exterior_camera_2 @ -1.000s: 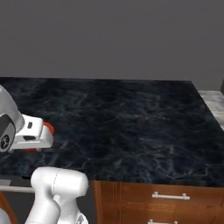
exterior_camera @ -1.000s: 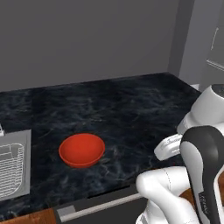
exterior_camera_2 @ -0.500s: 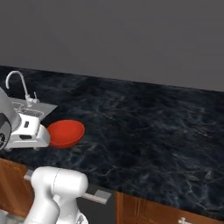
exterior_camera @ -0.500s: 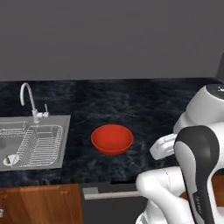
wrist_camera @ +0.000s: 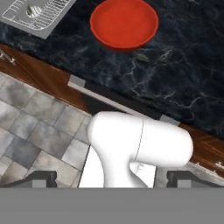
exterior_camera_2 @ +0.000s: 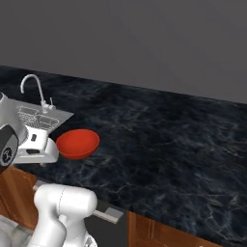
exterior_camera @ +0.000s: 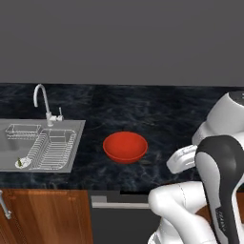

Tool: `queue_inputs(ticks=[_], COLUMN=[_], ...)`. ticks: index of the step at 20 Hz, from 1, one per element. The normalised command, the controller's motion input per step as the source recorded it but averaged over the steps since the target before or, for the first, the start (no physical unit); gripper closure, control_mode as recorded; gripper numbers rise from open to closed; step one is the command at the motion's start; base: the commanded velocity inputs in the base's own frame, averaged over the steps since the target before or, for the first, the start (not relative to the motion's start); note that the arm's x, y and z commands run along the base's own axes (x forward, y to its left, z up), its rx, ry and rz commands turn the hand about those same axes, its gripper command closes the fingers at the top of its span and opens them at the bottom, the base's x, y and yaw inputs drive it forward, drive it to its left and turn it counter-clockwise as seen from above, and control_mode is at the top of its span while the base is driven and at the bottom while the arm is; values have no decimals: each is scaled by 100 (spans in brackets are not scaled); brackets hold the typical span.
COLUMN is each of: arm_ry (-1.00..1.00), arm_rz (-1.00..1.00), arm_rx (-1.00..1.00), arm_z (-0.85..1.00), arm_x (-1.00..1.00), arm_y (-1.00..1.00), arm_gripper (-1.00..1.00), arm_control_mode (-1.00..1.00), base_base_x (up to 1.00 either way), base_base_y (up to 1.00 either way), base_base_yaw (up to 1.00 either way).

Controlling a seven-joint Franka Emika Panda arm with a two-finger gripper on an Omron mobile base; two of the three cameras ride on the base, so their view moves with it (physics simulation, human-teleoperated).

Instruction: Clear the mugs and bowl far away from the sink.

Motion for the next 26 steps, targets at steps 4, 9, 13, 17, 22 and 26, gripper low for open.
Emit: queue_inputs(ticks=[4,9,13,17,22,26], arm_ry=[21,16,6,0,0,0], arm_rz=[-16,-20,-8,-14,-17,-16], arm_rx=[17,17,8,0,0,0], arm_z=[0,0,-8,-43,-47,-43], arm_x=[91,91,73,69,65,57], arm_y=[0,-5,-25,-7,0,0], arm_gripper=[-100,-100,-100,-100,-100,-100], arm_control_mode=[-100,-100,-100,-100,-100,-100], base_base_x=[0,0,0,0,0,0], base_base_y=[0,0,0,0,0,0], base_base_yaw=[0,0,0,0,0,0])
